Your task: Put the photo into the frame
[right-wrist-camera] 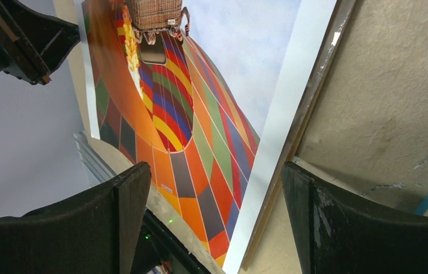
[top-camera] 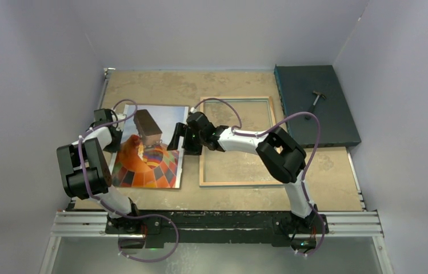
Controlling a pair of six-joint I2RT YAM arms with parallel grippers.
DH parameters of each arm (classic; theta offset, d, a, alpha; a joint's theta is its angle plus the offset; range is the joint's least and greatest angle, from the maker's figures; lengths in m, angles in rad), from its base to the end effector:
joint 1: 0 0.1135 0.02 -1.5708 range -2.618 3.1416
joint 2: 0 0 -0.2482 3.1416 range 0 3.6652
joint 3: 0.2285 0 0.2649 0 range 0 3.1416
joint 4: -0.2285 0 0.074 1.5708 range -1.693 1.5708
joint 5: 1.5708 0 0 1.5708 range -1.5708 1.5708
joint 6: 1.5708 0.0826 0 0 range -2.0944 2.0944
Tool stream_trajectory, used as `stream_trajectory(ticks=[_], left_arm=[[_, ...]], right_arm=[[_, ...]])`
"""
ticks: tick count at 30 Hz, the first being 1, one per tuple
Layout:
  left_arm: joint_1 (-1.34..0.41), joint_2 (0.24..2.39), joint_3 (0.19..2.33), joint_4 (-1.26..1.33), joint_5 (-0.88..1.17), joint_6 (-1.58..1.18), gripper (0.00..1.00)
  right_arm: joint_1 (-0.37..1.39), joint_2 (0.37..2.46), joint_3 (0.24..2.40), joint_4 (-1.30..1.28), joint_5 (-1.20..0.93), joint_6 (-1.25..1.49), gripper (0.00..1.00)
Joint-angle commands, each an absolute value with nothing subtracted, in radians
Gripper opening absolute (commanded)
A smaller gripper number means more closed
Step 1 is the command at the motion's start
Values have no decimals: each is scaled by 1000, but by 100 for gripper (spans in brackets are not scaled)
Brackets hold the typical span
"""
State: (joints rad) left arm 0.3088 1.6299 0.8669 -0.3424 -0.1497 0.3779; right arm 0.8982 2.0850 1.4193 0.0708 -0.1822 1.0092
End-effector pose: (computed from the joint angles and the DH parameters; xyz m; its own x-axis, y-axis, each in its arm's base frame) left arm 0.3130 0.1128 0.0872 -0.9257 0.0877 -0.3679 -0.0244 0.9569 0.2895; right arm 0.3064 0.4087 0.1304 -0.9162 0.1858 -0.3551 -0.1639 0.6348 0.7551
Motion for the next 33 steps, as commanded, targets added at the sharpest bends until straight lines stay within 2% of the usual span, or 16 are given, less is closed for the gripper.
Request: stream_trajectory(ticks=[1, 19, 22, 28, 33], left_arm=[[292, 1626, 840, -421, -77, 341, 0], [282, 1605, 842, -425, -87, 346, 0], [281, 1603, 844, -428, -87, 347, 0], [279, 1600, 845, -430, -85, 347, 0], [279, 1592, 845, -434, -81, 349, 0]], right_arm=[[905, 2031, 1459, 44, -184, 997, 87], [905, 1955, 1451, 88, -211, 989, 86], [904, 1947, 1406, 190, -257, 1009, 84], [905, 1971, 1314, 588, -449, 1119, 86], [914, 2030, 1380, 515, -452, 1112, 87]])
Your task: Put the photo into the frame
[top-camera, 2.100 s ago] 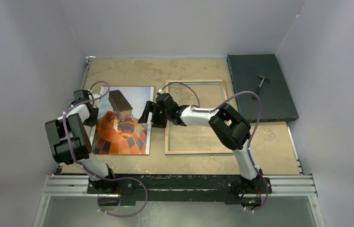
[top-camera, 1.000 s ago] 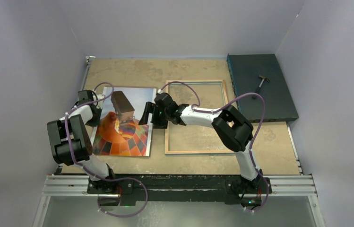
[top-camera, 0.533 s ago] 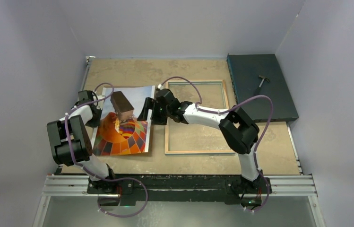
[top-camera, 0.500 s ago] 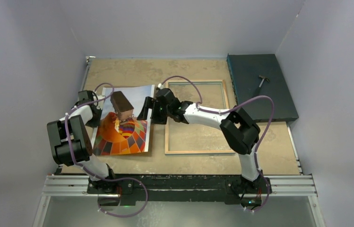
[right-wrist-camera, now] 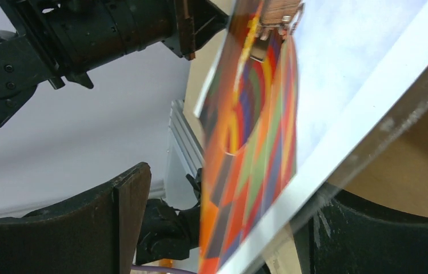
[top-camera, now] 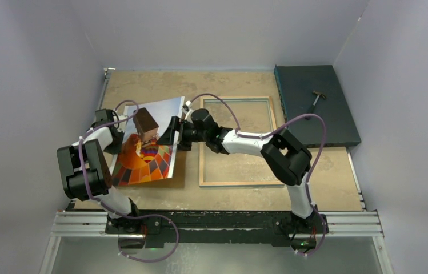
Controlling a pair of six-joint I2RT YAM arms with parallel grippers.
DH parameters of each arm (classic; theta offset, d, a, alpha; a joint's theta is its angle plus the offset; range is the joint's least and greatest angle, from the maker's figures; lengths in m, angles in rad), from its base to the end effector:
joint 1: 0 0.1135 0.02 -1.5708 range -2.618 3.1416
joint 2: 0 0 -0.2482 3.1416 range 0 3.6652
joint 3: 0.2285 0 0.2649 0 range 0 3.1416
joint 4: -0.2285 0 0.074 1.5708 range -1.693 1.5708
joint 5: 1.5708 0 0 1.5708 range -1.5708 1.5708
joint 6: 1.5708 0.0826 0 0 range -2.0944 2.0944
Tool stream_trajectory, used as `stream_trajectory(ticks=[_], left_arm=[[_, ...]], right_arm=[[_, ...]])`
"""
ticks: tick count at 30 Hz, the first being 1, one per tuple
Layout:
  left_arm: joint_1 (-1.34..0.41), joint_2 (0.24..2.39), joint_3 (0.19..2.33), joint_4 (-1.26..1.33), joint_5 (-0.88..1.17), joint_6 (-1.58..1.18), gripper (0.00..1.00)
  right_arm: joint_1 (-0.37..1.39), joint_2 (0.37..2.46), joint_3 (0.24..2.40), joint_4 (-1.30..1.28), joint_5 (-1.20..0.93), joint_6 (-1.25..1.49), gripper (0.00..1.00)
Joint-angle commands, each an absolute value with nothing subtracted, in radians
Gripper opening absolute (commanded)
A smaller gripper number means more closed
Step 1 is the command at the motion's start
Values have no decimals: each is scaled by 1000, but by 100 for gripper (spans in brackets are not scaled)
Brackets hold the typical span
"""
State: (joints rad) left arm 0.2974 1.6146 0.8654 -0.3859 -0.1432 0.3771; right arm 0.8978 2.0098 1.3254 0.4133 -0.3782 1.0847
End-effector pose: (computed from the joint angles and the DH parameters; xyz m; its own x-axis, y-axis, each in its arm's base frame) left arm 0.3086 0.1069 0.0885 -0.9339 0.0950 -0.3448 -0.0040 0.9612 0.2757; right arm 0.2932 0.4167 0.1812 -0.9166 0.1684 -0.3627 -0.2955 0.3258 0.8981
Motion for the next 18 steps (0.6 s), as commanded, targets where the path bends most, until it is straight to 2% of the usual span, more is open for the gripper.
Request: stream_trajectory(ticks=[1, 7, 12, 18], left_arm=[[279, 1589, 846, -436, -80, 349, 0], [279, 1566, 873, -469, -75, 350, 0], [307, 1533, 970, -526, -86, 380, 0], [314, 1542, 1025, -516, -162, 412, 0]], right_arm=[[915, 2033, 1377, 518, -442, 1114, 87], [916, 2055, 1402, 458, -418, 1091, 86], [905, 1981, 1354, 455, -422, 1075, 84], [890, 1929, 1285, 485, -422, 1077, 77]])
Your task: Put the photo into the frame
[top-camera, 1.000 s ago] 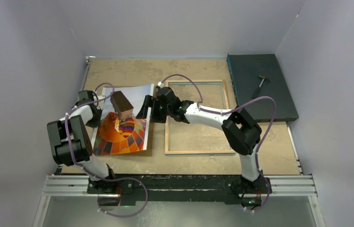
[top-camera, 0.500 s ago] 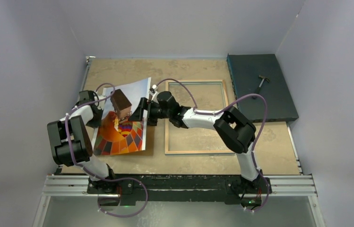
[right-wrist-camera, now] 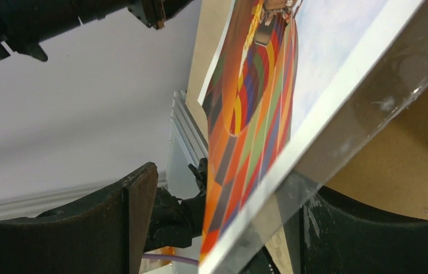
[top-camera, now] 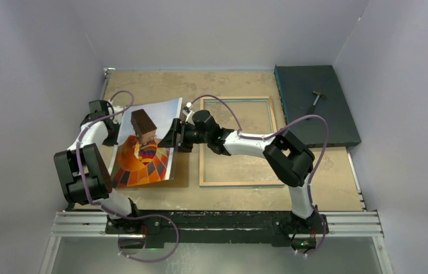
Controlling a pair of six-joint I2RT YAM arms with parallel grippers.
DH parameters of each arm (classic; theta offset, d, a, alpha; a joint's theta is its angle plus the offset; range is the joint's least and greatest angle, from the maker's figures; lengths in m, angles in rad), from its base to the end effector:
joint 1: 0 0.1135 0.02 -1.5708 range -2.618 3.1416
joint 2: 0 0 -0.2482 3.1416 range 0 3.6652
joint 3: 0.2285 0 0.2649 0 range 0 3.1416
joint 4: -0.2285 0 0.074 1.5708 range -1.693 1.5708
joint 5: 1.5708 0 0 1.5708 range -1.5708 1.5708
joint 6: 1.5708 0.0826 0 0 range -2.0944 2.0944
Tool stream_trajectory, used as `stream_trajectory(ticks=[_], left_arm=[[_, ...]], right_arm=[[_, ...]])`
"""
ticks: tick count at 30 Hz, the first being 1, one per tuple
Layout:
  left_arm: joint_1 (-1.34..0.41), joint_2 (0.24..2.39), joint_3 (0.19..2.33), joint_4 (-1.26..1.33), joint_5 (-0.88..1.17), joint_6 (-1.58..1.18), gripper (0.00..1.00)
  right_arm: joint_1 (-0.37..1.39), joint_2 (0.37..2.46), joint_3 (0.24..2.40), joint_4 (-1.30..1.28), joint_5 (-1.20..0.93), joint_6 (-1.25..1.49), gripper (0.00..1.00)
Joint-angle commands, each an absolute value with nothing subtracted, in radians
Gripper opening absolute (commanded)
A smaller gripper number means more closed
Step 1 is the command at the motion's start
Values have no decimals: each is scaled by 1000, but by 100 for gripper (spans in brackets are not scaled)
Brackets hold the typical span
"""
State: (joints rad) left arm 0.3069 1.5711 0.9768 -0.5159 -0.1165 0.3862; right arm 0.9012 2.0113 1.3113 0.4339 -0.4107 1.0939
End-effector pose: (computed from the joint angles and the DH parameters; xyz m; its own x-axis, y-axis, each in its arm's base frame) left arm 0.3182 0.1109 0.1272 -0.9226 0.1001 -0.3725 -0.0019 0.9646 0.2639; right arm 0.2884 0.4174 0.1783 -0.9260 0.1426 -0.3496 -0.2947 0.3058 0.9053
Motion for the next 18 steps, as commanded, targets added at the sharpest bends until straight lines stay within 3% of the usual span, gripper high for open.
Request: stream_trajectory(ticks=[1, 7, 12, 14, 18], left_arm=[[315, 1544, 1024, -508, -174, 416, 0], [318, 1552, 971, -488, -157, 421, 0], [321, 1565, 901, -457, -144, 430, 0], [321, 1575, 874, -444, -131, 436, 0], [320, 1610, 841, -422, -129, 443, 0]], right_arm=[[887, 1928, 1278, 487, -422, 1080, 75], [875, 1957, 1248, 538, -442, 1125, 67], [872, 1982, 1254, 509, -434, 1129, 55], [868, 1983, 1255, 491, -422, 1122, 42], [857, 1979, 1272, 418, -386, 1092, 3]])
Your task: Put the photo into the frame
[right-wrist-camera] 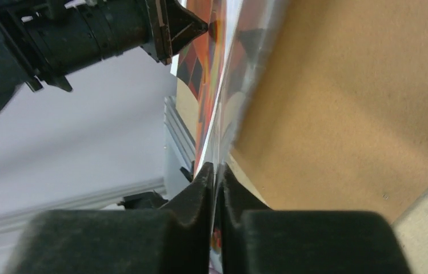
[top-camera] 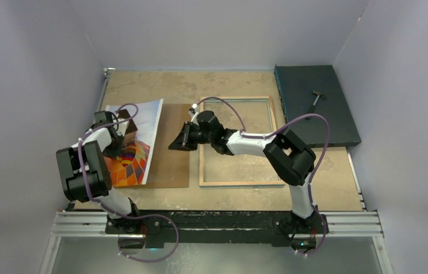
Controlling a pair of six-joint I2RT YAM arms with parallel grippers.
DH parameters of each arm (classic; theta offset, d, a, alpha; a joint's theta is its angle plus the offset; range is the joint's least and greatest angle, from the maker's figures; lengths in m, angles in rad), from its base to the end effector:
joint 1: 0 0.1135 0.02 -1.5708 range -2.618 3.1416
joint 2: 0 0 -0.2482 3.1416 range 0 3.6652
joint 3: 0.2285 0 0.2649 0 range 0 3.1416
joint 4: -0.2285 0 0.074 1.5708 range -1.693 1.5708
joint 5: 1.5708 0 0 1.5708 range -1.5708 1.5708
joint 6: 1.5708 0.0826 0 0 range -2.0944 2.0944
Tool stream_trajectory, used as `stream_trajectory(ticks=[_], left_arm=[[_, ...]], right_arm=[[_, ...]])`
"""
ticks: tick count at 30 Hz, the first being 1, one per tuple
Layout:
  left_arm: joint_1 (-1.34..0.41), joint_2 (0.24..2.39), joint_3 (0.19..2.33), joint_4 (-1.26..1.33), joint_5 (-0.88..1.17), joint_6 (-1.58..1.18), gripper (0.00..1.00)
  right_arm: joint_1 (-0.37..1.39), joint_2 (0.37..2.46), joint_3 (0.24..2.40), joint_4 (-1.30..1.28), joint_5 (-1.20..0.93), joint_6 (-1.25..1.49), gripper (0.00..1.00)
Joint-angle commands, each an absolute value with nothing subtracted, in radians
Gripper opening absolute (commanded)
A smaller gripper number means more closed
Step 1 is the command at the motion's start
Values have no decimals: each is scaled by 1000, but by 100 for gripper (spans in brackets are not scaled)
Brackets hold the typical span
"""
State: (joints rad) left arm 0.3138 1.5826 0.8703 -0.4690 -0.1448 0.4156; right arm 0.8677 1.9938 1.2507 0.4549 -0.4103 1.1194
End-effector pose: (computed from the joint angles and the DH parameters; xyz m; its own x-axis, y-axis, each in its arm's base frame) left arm 0.2974 0.1090 0.0944 -0.9494 0.1119 -0.2935 0.0282 0.9609 0.2754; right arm 0.2956 0.3997 0.1669 -0.9321 0.1764 -0.3162 -0.2476 0.3265 0.9122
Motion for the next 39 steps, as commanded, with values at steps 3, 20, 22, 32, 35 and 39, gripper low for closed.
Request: stream_trajectory(ticks=[3, 20, 22, 32, 35, 39], left_arm=[[319, 1616, 833, -418, -123, 443, 0], [237, 1517, 982, -591, -37, 370, 0], [187, 1504, 1010, -614, -41, 343, 0], [-114, 1534, 1206, -715, -42, 174, 48], [-185, 1545, 1240, -727, -45, 141, 60], [-261, 1554, 1248, -740, -51, 124, 63]], right_arm=[[849, 1949, 1291, 341, -344, 1046, 0], [645, 1471, 1238, -150, -199, 753, 0], [593, 1408, 1224, -209, -182, 727, 0], [476, 1264, 1205, -427, -188, 602, 0], [474, 1267, 1186, -431, -193, 597, 0], [473, 1275, 1179, -430, -197, 577, 0]])
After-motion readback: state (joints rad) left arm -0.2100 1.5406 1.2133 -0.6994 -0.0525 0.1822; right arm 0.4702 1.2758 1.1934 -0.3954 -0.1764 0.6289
